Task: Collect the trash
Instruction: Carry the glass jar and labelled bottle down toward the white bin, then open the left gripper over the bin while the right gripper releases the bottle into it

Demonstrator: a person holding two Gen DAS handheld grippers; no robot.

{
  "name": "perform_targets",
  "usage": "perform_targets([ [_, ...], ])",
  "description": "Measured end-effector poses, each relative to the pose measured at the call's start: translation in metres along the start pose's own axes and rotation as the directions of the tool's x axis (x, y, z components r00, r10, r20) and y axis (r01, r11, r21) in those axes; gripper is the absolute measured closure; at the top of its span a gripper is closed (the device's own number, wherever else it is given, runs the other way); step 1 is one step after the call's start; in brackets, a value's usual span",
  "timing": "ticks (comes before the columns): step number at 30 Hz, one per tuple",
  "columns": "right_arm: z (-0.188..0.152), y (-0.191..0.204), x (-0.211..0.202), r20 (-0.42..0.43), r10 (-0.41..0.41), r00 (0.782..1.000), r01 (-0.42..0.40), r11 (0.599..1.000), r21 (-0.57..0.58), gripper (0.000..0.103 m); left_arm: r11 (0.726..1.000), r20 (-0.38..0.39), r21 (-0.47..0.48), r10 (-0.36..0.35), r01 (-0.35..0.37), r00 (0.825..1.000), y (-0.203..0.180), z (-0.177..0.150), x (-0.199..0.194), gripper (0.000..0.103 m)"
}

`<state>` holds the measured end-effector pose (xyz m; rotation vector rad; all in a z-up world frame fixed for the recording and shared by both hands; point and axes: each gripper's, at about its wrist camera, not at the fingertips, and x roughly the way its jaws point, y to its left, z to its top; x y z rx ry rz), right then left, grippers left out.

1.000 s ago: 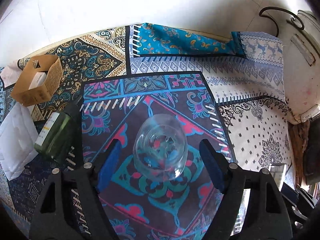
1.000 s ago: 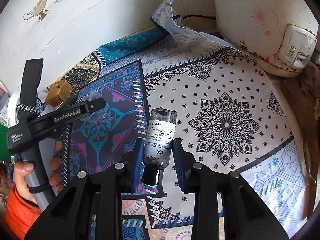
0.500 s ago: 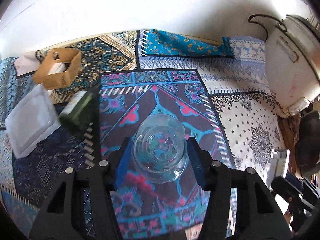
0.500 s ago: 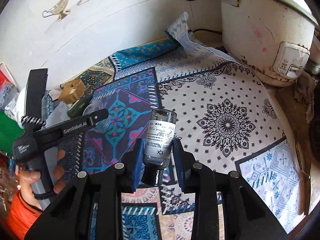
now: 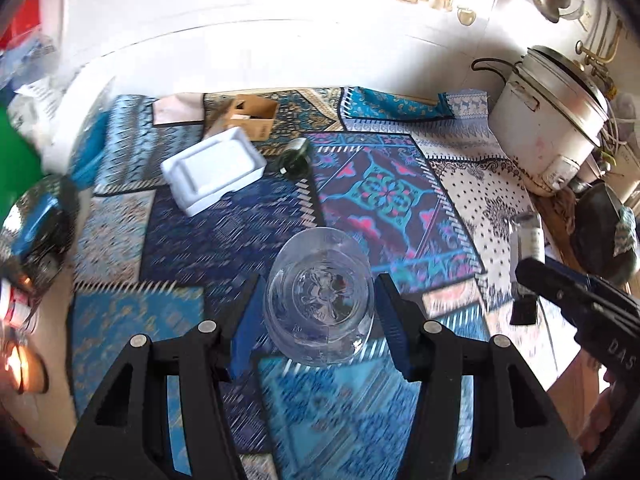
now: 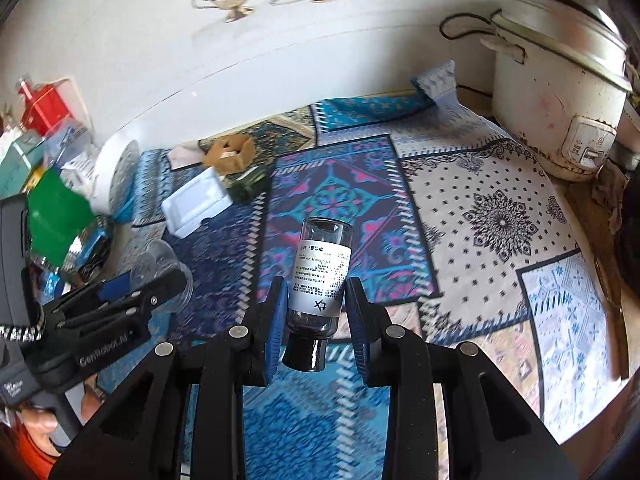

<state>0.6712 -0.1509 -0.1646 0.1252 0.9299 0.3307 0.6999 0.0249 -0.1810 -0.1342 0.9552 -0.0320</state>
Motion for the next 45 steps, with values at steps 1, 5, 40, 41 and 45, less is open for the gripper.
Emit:
perform_targets([
  [1,-0.007,0.010,-0.005,0.006,-0.004,1.000,0.004,1.000,-0.007,0.076,1.000,0.006,-0.004,-0.006,0.006,1.000,0.007,-0.010,-0.010,0.048],
  [5,-0.039,0.044,-0.022,0.024,-0.018,1.000,0.018,1.000,-0.011,0.076,1.000,0.016,-0.007,-0.016,0.016,1.000,0.033,-0.050,-0.048,0.048],
  [40,-0.295,0.101,0.050,-0.290,-0.048,0.956,0.060,0.998,0.032,0.076,0.995,-0.281,-0.096,-0.056,0.030,0.958,0.120,-0.348,-0.020,0.048],
  [41,-0.300,0.094,0.059,-0.302,-0.045,0.952,0.058,0.998,0.037,0.076,0.994,-0.290,-0.106,-0.055,0.026,0.955,0.119,-0.356,-0.007,0.048],
  [45,-0.322,0.074,0.098,-0.341,-0.030,0.940,0.045,0.998,0.036,0.083,0.989,-0.310,-0.150,-0.051,0.004,0.949,0.114,-0.389,0.041,0.048],
])
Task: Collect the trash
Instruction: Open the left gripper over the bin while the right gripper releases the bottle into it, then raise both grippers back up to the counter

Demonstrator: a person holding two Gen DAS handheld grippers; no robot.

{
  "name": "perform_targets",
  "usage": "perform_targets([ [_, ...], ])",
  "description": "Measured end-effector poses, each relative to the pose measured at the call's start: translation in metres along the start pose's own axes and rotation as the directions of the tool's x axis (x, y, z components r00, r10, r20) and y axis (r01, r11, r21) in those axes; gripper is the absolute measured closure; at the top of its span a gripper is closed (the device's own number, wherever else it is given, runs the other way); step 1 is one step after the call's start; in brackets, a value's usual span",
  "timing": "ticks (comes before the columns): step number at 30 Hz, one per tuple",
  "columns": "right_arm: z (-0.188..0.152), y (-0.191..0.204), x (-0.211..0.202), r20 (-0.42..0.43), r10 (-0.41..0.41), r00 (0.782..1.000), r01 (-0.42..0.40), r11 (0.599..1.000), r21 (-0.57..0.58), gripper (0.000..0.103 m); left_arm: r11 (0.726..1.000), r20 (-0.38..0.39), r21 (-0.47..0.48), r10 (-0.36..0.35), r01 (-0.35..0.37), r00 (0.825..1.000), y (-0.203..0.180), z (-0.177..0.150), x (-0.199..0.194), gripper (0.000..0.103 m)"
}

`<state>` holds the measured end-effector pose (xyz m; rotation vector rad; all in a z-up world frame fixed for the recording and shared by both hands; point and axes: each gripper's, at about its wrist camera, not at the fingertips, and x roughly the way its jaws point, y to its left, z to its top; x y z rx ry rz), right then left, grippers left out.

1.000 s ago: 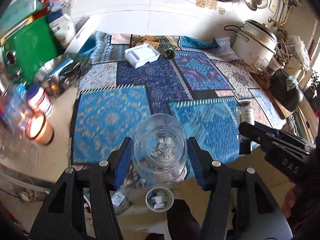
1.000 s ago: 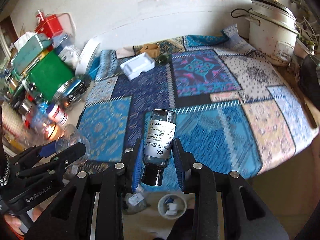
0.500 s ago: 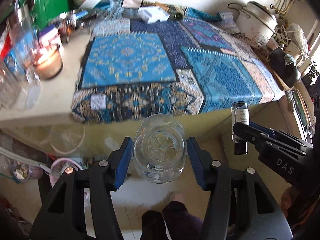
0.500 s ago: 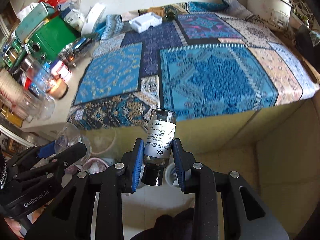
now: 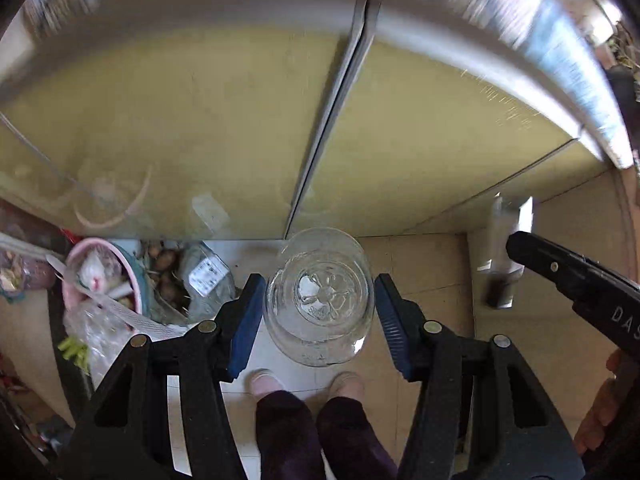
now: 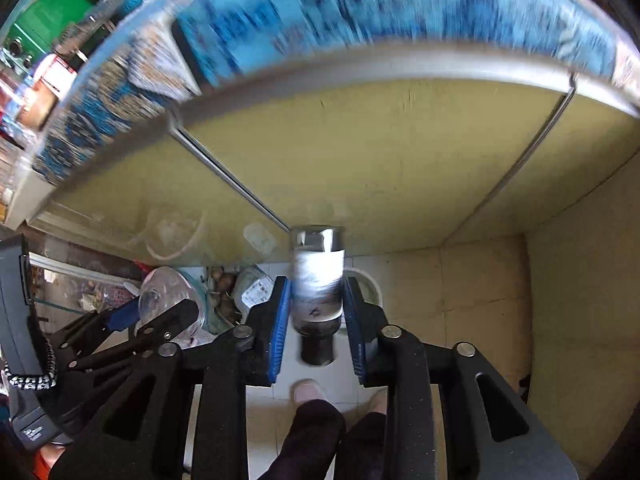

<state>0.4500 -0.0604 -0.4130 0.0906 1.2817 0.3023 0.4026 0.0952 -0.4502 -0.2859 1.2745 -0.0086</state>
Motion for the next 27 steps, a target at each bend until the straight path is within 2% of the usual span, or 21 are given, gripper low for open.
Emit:
perform_targets([
  [4,-0.009,-0.013,0.056,-0.033,0.007,0.999,-0.008,1.000,-0.024,0.083,0.998,-0.016,-0.048,-0.038,0.037,0.999,0.004,-0.014,0.060,0.048],
  [8,-0.025,-0.026,0.121,-0.091,0.003,0.996,-0.005,1.000,-0.025,0.083,0.999,-0.046,-0.052,-0.019,0.017,0.999,0.011,-0.030,0.126,0.048],
  [12,-0.036,-0.037,0.161,-0.123,0.003,0.992,-0.005,1.000,-0.019,0.083,0.994,-0.083,-0.095,-0.053,0.045,0.995,0.019,-0.041,0.185,0.048],
  [19,-0.043,-0.052,0.183,-0.129,0.018,0.992,-0.016,1.000,0.017,0.083,0.991,-0.178,-0.116,-0.089,0.069,0.980,0.010,-0.056,0.270,0.048],
  [23,-0.042,-0.062,0.181,-0.135,0.038,0.990,-0.033,0.999,0.035,0.083,0.986,-0.243,-0.132,-0.130,0.100,0.961,0.008,-0.062,0.300,0.046],
  [25,-0.042,-0.065,0.177,-0.135,0.038,0.990,-0.034,0.999,0.034,0.083,0.987,-0.253,-0.130,-0.125,0.095,0.959,0.005,-0.064,0.308,0.040],
  [27,-0.041,-0.069,0.170,-0.125,0.041,0.991,-0.035,0.998,0.045,0.082,0.989,-0.246,-0.115,-0.122,0.096,0.962,0.002,-0.065,0.307,0.038],
])
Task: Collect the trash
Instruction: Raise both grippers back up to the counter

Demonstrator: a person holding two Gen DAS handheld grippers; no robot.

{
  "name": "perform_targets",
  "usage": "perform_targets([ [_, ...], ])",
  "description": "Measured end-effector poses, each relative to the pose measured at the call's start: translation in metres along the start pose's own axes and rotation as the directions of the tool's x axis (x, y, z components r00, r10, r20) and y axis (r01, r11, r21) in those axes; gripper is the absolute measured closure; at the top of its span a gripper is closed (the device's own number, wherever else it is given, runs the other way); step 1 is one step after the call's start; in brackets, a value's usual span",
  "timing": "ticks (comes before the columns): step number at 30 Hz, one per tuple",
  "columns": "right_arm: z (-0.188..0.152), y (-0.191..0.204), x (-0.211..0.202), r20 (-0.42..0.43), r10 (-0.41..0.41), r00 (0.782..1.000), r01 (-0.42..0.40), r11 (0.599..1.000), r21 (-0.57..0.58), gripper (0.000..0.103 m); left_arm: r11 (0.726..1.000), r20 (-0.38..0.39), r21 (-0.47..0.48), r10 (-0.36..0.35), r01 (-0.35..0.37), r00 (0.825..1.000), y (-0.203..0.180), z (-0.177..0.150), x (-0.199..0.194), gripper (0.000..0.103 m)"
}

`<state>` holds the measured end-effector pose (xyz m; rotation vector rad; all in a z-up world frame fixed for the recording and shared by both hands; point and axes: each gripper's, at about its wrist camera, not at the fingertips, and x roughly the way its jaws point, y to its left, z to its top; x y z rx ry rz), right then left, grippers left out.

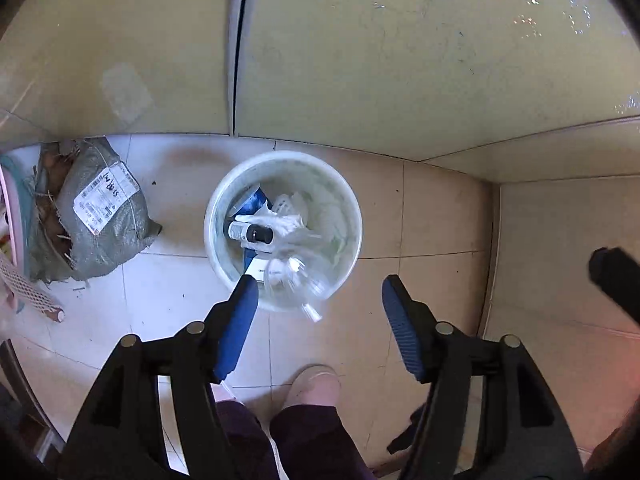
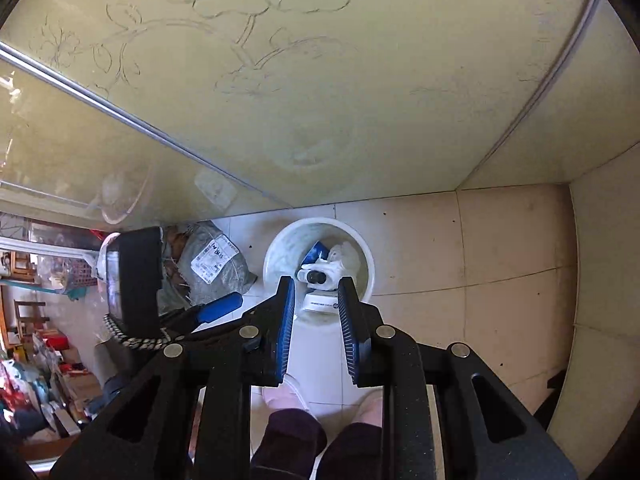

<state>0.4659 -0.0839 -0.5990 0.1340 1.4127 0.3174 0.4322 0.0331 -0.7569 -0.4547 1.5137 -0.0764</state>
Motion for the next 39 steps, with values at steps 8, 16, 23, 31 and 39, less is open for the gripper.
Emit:
perform_targets([
  [8,-0.002,0.002,-0.024,0.034,0.011,0.999,-0.011,1.000,0.015,0.080,0.999,0.032,0.037,0.016,-0.017,0.999,-0.009,-0.006,-0.033,0.032],
  [16,0.005,0.031,-0.108,0.077,0.022,0.997,-0.023,1.000,0.010,0.080,0.996,0.128,0.071,0.043,-0.052,0.991,-0.027,-0.015,-0.162,0.032],
  [23,0.012,0.074,-0.227,0.173,0.026,0.985,-0.026,1.000,-0.003,0.080,0.992,0.278,0.099,0.054,-0.084,0.959,-0.049,-0.014,-0.324,0.032],
  [31,0.011,0.125,-0.359,0.368,0.019,0.930,-0.009,1.000,-0.028,0.048,0.985,0.468,0.156,-0.003,-0.079,0.884,-0.065,-0.017,-0.500,0.032],
  [39,0.015,0.166,-0.429,0.528,-0.013,0.849,0.041,0.998,-0.042,0.032,0.964,0.648,0.215,-0.022,-0.156,0.762,-0.085,-0.015,-0.620,0.015],
])
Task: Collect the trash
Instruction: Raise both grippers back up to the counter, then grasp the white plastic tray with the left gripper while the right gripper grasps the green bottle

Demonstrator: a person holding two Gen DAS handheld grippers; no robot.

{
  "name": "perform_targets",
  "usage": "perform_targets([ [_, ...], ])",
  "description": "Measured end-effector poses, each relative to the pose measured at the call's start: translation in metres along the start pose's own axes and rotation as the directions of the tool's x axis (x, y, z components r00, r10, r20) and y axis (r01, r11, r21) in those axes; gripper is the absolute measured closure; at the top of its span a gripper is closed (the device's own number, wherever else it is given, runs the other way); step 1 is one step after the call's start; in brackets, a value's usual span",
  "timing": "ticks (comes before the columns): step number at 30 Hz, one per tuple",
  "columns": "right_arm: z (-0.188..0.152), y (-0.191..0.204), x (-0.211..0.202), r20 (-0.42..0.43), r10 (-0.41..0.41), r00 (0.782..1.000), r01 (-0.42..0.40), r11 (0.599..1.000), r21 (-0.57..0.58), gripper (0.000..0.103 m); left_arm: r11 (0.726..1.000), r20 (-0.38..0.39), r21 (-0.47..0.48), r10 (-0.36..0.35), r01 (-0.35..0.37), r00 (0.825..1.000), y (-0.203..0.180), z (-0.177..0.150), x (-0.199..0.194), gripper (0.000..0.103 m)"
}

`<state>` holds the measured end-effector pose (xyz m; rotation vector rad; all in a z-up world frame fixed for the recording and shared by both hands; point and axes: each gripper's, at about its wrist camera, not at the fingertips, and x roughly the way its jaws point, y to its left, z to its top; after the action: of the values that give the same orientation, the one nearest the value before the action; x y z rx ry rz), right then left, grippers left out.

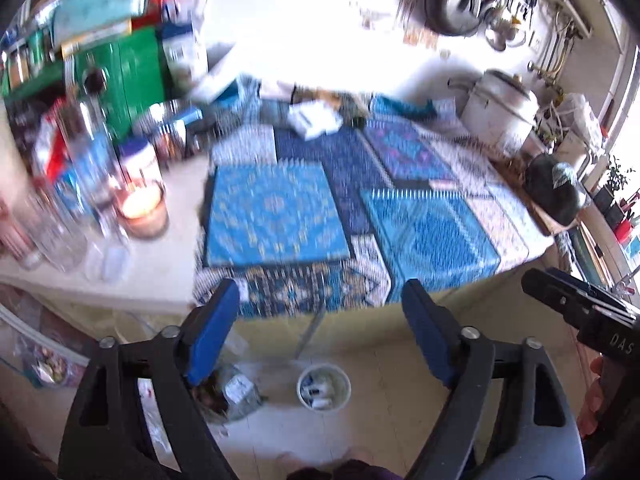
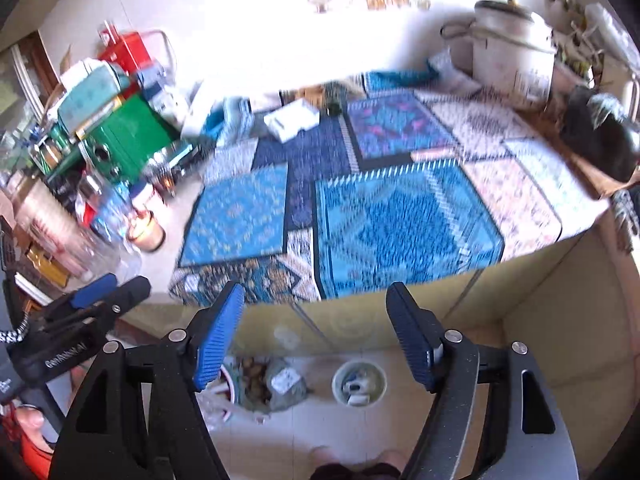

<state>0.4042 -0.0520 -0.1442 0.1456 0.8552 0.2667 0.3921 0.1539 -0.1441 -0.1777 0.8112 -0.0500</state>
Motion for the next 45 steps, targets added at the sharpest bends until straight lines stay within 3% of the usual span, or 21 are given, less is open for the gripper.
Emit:
perform_targets([
  [4,0.024,-0.002,-0.011,0.044,-0.022,0.999,0.023,1.000,-0.008,0.032,1.000,0.072,-0.007,0.004,-0.003,0.997,0.001,0.029,-0.018,0.007],
  [9,0.059,-0.018,-0.010,0.076,-0.021,0.997,0.020,1.000,0.003,0.031,1.000,0.088,-0.018,0.009,-0.007,0.996,-0.002,0.069,-0.014,0.006],
  [16,0.117,-0.049,0.010,0.093,0.026,0.995,-0.023,0.999,-0.034,0.031,0.994,0.138,-0.081,0.081,-0.070,0.987,-0.018,0.123,0.014,0.006],
  [22,0.166,-0.070,0.044,0.050,0.058,0.997,-0.052,0.991,-0.125,0.031,0.983,0.134,-0.131,0.144,-0.126,0.981,-0.036,0.169,0.050,0.006],
  [29,0.204,-0.094,0.086,0.001,0.096,0.995,-0.095,0.982,-0.163,0.031,0.966,0.067,-0.195,0.188,-0.172,0.980,-0.043,0.195,0.111,0.006],
  [35,0.219,-0.108,0.117,-0.036,0.091,0.995,-0.095,0.986,-0.140,0.031,0.964,0.000,-0.141,0.228,-0.226,0.974,-0.043,0.221,0.168,0.006],
  [40,0.226,-0.114,0.143,-0.069,0.065,0.996,-0.070,0.994,-0.081,0.031,0.975,-0.050,-0.104,0.190,-0.195,0.980,-0.031,0.246,0.219,0.006],
  [45,0.230,-0.112,0.164,-0.085,-0.010,0.996,0.008,0.999,-0.031,0.031,0.992,-0.098,-0.069,0.103,-0.110,0.990,-0.014,0.270,0.273,0.006],
])
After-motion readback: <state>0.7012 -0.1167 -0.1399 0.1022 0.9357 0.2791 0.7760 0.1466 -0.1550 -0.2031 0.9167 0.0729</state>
